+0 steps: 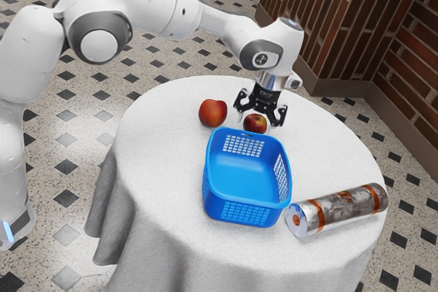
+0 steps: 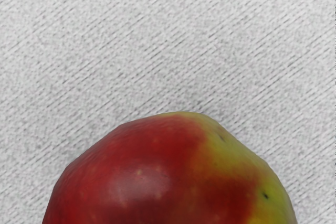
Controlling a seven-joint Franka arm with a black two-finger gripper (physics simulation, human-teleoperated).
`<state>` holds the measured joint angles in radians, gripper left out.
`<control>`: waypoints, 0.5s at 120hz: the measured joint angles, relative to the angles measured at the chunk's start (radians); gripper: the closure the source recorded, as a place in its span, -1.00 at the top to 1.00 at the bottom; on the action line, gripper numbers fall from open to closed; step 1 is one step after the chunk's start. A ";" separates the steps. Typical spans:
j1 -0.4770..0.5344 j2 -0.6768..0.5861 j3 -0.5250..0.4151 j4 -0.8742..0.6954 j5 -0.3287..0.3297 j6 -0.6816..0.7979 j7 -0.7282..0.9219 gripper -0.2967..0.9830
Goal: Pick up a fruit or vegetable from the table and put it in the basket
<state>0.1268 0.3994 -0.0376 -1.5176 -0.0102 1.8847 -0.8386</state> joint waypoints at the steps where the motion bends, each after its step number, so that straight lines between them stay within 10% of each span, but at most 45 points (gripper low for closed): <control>1: 0.000 0.000 0.000 0.000 0.000 0.001 0.000 0.53; 60: 0.000 -0.005 0.006 0.000 -0.013 0.020 -0.004 0.01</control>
<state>0.1266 0.3945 -0.0311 -1.5179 -0.0229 1.9042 -0.8428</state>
